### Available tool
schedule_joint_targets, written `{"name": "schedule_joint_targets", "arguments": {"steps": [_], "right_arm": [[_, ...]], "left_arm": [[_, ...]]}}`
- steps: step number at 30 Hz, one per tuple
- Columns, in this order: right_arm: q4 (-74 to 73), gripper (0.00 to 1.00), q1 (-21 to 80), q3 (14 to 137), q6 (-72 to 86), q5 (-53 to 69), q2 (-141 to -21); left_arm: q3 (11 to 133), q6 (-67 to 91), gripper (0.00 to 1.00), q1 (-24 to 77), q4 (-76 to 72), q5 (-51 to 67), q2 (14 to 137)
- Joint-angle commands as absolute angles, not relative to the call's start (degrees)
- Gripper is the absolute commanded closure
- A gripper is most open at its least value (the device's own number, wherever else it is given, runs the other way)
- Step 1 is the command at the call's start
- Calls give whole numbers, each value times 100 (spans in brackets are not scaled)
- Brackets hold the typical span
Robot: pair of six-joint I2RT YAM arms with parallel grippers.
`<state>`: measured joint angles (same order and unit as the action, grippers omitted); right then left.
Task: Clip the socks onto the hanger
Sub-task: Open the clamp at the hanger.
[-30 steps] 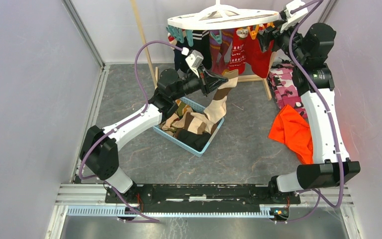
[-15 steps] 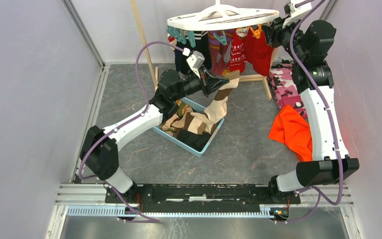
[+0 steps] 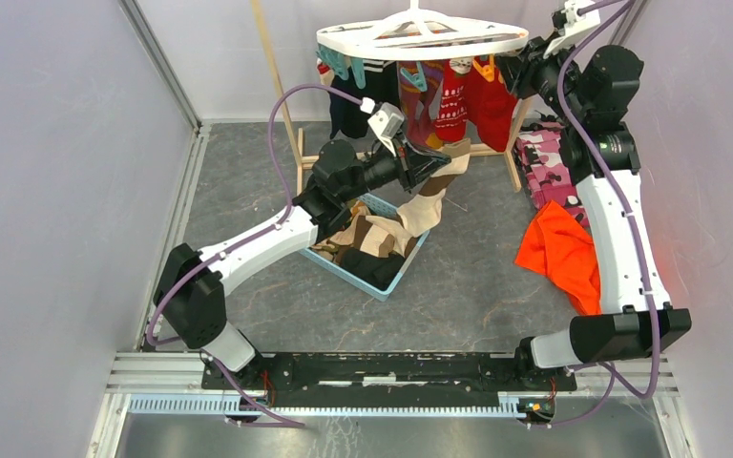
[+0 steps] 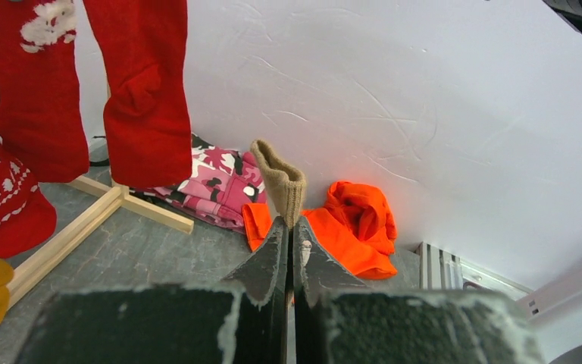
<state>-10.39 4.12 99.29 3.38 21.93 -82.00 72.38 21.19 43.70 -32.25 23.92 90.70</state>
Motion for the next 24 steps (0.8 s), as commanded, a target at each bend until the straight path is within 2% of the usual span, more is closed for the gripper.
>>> {"name": "schedule_joint_targets", "arguments": {"steps": [1, 12, 20, 24], "right_arm": [[-836, 83, 393, 9738, 1061, 2519, -7950], [-703, 87, 332, 9393, 1832, 2839, -7793], [-540, 87, 326, 9240, 2001, 3025, -7711], [-529, 88, 332, 9172, 2009, 3033, -7672]], "left_arm": [[7601, 1955, 98, 4517, -3105, 1803, 8737], [8300, 1820, 98, 4876, -2111, 576, 8912], [8649, 1641, 98, 4939, -1973, 911, 9227], [8804, 923, 98, 4944, -1425, 529, 9325]]}}
